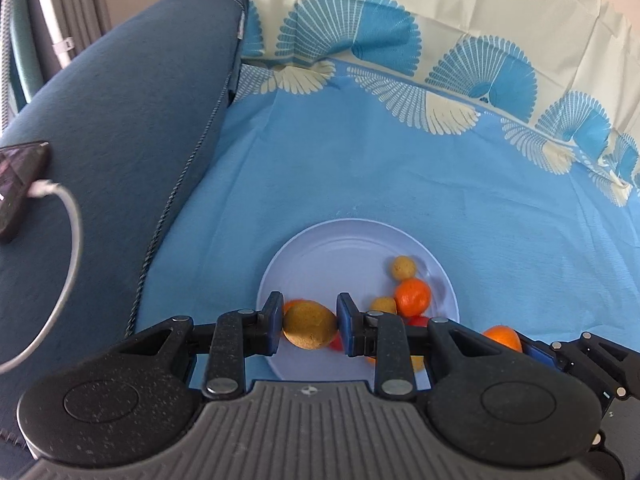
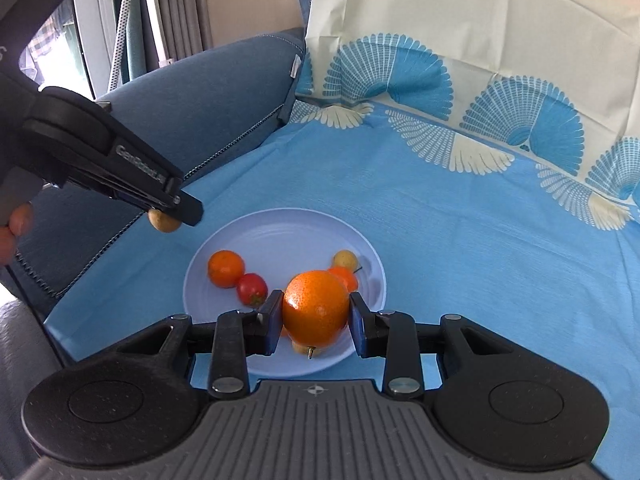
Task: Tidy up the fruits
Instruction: 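Carry the yellow-brown fruit and tangerine in both tools over the plate, then open both tools to drop the fruits onto the plate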
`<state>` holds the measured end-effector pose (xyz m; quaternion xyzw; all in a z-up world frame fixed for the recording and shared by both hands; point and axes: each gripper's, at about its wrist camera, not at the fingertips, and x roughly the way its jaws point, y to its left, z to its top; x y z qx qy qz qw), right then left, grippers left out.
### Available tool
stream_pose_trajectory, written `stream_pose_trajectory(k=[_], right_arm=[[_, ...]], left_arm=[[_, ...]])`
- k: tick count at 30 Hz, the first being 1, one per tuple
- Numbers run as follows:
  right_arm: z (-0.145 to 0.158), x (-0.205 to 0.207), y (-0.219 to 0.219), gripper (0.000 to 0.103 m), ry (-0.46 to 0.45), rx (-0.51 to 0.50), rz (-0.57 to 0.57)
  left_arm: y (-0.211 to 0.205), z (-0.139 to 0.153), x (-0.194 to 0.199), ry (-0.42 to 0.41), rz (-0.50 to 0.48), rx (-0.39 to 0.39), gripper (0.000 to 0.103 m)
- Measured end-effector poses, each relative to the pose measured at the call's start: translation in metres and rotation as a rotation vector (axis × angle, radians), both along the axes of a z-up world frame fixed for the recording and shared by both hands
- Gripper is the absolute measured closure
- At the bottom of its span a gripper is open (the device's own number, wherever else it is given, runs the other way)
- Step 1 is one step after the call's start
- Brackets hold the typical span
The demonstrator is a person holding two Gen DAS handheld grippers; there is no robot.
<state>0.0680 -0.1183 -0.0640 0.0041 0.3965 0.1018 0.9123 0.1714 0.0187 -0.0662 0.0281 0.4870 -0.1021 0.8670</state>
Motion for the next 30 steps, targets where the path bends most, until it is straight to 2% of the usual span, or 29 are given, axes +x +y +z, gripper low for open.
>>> stream_pose_trajectory(k=[8,21,22,23,24,25,26,27,30], right_arm=[[-0.019,0.032,0.004,0.068,0.026,0.003,0.009],[-0.045,0.066,0.010,0.067,0.067,-0.009,0.039],[-0.046,0.067,0.009,0.067,0.068,-0.008,0.039],[-0.046,0.068,0.009,0.067,0.070,-0.004,0.042],[-0.046,0.070,0.009,0.066,0.073,0.005,0.048],[-0.044,0.070,0.008,0.064,0.065,0.015,0.050],[-0.042,0.069,0.007,0.052,0.054,0.015,0.049],[-0.039,0.068,0.006,0.037,0.045,0.012,0.051],[-0.029,0.058,0.002,0.023,0.025,0.003,0.036]], left_arm=[[-0.013,-0.024,0.029,0.024,-0.003,0.006,0.071],[-0.026,-0.055,0.060,0.047,-0.015,0.072,0.069],[-0.026,-0.055,0.060,0.045,-0.024,0.069,0.064],[-0.026,-0.054,0.059,0.041,-0.036,0.060,0.042],[-0.025,-0.051,0.058,0.026,-0.035,0.050,0.015],[-0.023,-0.046,0.054,-0.003,-0.024,0.042,0.006],[-0.021,-0.041,0.048,-0.038,-0.015,0.036,0.000],[-0.019,-0.035,0.041,-0.062,-0.014,0.035,0.000],[-0.015,-0.026,0.023,-0.063,-0.006,0.052,0.000]])
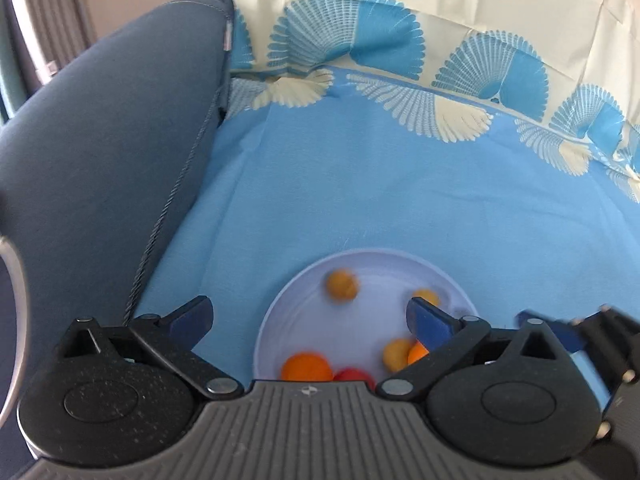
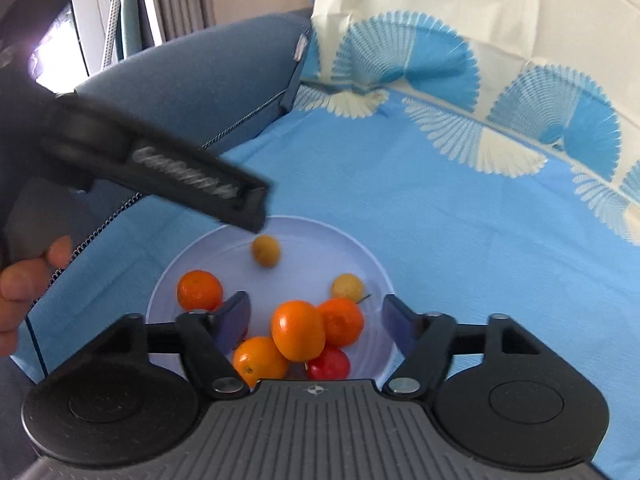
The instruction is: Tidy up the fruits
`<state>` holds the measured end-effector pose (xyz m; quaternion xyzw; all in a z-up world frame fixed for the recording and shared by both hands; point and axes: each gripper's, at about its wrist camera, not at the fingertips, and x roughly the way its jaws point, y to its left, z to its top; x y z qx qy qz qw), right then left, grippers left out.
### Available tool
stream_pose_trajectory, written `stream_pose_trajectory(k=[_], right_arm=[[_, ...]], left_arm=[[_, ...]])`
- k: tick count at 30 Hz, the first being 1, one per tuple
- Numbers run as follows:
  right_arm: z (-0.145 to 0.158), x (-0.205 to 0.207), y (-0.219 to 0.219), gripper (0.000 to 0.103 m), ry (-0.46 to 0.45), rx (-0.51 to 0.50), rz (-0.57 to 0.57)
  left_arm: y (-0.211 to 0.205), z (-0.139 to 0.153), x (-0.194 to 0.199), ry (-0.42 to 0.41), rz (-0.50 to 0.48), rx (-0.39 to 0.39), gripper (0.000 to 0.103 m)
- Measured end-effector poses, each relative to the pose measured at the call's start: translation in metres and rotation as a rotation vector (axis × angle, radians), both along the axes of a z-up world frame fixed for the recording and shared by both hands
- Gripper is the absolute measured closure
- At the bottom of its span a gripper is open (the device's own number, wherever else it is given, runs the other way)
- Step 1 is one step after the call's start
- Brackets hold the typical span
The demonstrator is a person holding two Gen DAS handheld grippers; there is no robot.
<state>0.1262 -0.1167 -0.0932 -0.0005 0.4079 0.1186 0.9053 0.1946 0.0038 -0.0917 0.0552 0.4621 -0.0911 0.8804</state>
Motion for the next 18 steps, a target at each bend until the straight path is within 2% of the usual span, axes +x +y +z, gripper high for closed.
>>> stream_pose_trajectory(k=[4,9,18], right_arm=[[0.014,-0.024,-0.009,0.014,0.020,0.008,-0.062],[0.035,-0.064,-0.013,0.003,0.036,0.030,-0.146],[0.068,-0.135,-0.007,0.001,-0.034,0.018,-0.212]], left_arm=[[0.007,0.012,-0.029,0.022,0.036,0.015,0.000],[0.020,0.030,-0.070,0.059,0.080,-0.008,0.000],[0.027,0.053,-0.133,0.025,0.102,0.040,0.000]])
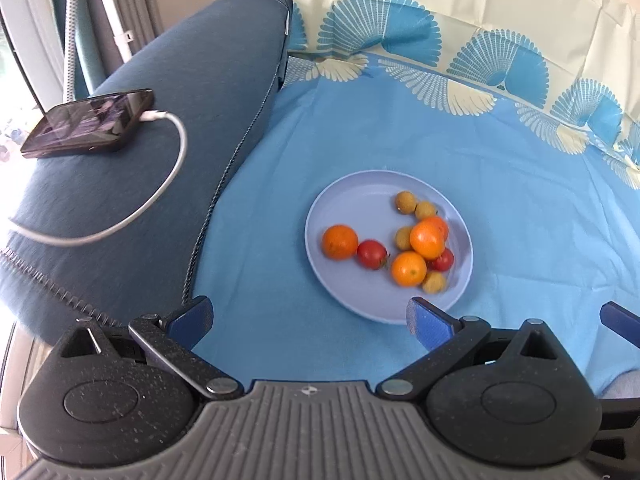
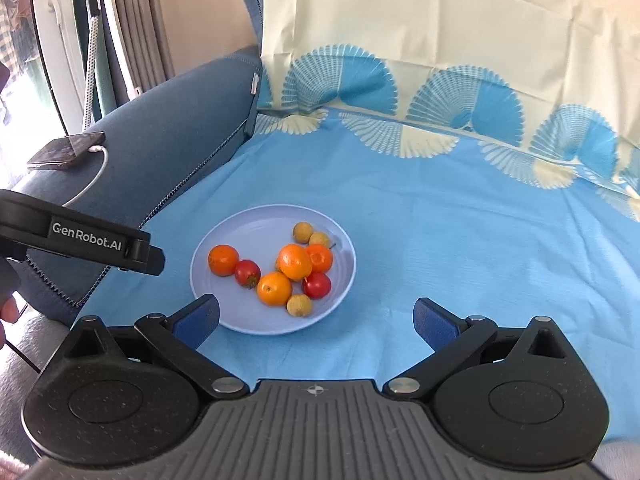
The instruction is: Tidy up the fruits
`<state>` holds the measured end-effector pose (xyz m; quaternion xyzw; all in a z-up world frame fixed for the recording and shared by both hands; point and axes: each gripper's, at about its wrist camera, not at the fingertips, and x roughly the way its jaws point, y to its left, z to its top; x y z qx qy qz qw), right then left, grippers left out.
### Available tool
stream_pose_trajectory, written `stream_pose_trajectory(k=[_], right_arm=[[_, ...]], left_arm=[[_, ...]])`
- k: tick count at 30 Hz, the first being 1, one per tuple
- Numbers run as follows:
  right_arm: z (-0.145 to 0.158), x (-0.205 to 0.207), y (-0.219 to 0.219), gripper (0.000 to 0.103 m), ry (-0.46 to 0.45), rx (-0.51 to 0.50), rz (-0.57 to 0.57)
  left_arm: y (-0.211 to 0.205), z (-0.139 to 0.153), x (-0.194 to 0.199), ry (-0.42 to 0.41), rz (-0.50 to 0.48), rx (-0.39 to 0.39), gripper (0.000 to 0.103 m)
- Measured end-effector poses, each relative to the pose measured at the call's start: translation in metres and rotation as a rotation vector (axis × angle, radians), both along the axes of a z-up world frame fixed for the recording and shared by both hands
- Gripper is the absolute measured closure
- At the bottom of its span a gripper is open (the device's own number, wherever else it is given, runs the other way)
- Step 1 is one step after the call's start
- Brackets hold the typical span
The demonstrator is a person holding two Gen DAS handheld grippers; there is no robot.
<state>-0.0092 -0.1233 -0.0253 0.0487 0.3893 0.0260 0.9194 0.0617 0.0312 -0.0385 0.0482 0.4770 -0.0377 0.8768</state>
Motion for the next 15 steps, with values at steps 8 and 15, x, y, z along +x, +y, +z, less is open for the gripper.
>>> stream_pose_trajectory(k=[8,15], right_arm=[[0.013,-0.036,0.003,0.001,-0.044,-0.004,-0.021],[0.027,-0.056,0.009,0.001,-0.097,-0.026,0.002]], left_arm=[[0.007,0.014,-0.041,-0.047,-0.003,0.014,0.000],[0.008,0.022,-0.060,-0.075,-0.008,0.013,0.000]])
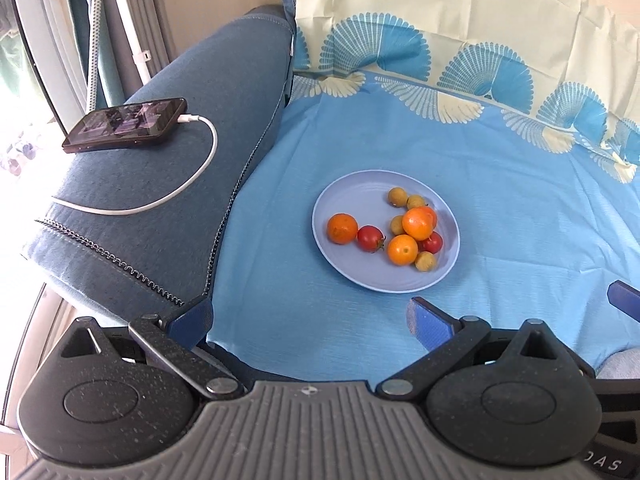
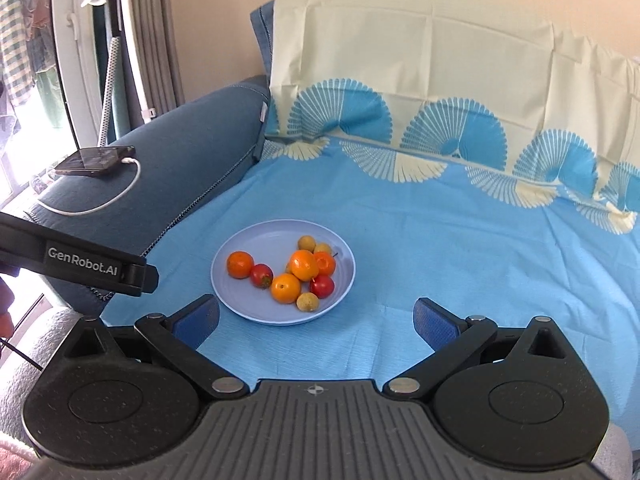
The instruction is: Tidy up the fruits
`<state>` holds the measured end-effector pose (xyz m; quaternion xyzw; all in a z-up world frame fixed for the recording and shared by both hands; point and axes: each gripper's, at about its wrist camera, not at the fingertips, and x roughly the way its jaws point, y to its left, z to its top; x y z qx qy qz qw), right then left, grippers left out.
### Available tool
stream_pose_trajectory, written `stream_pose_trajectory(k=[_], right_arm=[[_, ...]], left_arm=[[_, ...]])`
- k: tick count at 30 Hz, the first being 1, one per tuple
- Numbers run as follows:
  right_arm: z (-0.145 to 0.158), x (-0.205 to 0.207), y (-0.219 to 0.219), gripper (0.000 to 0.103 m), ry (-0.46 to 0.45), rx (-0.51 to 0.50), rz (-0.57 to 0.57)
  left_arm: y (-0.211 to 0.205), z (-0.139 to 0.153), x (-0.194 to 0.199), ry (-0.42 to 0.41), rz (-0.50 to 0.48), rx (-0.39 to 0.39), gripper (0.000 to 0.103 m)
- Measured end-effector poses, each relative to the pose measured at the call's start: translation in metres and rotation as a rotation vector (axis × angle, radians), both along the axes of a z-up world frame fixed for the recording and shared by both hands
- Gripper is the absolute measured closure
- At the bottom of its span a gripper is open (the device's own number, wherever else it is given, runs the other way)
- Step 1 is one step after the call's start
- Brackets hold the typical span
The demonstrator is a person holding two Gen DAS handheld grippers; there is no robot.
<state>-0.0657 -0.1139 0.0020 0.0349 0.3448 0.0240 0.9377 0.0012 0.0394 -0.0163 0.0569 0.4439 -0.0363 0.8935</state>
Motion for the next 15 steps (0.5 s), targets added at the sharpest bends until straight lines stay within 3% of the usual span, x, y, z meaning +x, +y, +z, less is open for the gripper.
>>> stream_pose_trajectory(k=[15], right_arm=[[0.009,-0.017,0.000,0.001,-0.028,-0.013,-0.022]], left_arm=[[-0.005,0.005,-0.012,-0.024,-0.028,0.009,0.000]])
